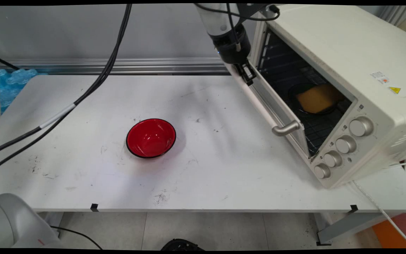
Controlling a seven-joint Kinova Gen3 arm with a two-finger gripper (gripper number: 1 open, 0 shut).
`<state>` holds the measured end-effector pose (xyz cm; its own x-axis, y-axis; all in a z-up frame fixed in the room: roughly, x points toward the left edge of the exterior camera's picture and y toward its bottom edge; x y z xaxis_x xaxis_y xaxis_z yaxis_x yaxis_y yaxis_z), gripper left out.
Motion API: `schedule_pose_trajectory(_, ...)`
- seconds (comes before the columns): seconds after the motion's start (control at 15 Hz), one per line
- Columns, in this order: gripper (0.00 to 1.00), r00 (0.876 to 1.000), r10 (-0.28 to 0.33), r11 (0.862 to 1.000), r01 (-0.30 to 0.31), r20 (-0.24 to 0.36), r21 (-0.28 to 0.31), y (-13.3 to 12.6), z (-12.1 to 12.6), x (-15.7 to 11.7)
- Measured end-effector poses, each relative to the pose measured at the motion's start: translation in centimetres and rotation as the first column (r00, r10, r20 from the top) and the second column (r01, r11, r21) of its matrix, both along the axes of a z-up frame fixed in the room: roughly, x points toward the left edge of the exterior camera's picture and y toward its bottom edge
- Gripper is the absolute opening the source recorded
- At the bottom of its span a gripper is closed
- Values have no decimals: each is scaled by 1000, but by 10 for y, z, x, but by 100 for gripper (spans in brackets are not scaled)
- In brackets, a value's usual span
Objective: Open the oven
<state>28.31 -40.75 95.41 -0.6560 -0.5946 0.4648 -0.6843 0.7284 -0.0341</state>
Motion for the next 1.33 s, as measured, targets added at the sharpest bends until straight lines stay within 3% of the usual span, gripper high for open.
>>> schedule_pose_trajectory(0.93,0,999,-35,999,35,-26,-1,24,-49,40)
schedule_pose_trajectory(1.33,0,999,-16,1000,15,-45,-6,34,-72,59)
